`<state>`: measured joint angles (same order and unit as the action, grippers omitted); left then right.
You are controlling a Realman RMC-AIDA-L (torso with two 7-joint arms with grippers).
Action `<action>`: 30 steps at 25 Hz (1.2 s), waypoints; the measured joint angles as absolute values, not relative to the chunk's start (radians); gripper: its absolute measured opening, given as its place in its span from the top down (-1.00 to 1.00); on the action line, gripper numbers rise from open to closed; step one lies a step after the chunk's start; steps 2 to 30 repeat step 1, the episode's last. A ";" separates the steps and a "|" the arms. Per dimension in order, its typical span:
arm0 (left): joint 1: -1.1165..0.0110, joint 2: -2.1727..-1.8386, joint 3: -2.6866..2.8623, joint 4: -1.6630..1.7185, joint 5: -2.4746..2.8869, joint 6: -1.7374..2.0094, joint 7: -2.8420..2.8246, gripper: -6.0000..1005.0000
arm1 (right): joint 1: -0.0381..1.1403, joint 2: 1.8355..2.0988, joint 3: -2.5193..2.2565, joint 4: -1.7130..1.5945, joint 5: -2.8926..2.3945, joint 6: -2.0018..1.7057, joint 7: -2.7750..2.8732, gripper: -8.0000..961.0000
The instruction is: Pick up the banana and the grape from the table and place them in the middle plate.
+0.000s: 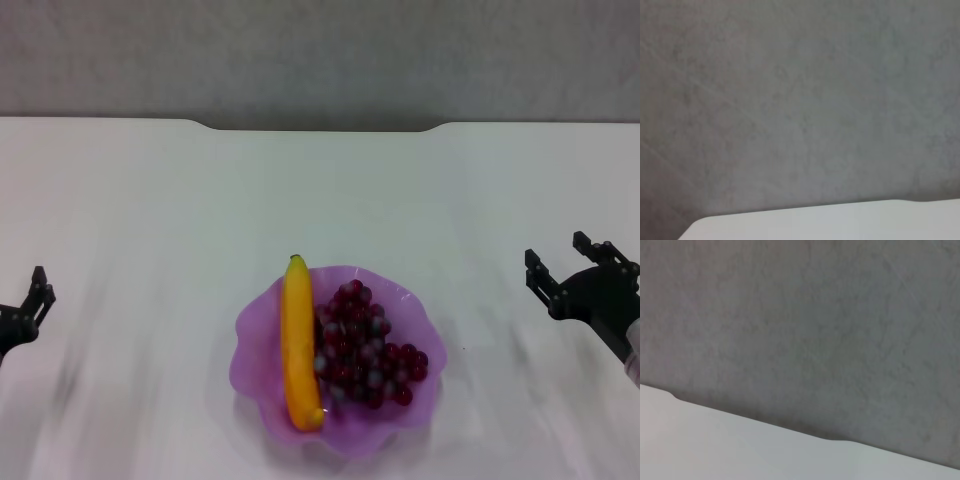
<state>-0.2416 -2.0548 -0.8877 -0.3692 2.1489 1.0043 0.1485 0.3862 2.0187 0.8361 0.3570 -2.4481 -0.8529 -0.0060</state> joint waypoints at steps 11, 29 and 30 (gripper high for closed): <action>-0.240 -2.056 -0.883 -0.373 2.150 1.007 0.143 -0.76 | 0.386 2.019 0.836 0.357 -2.448 -0.853 -0.006 -0.39; -0.240 -2.056 -0.883 -0.373 2.150 1.007 0.143 -0.76 | 0.386 2.019 0.836 0.357 -2.448 -0.853 -0.006 -0.39; -0.240 -2.056 -0.883 -0.373 2.150 1.007 0.143 -0.76 | 0.386 2.019 0.836 0.357 -2.448 -0.853 -0.006 -0.39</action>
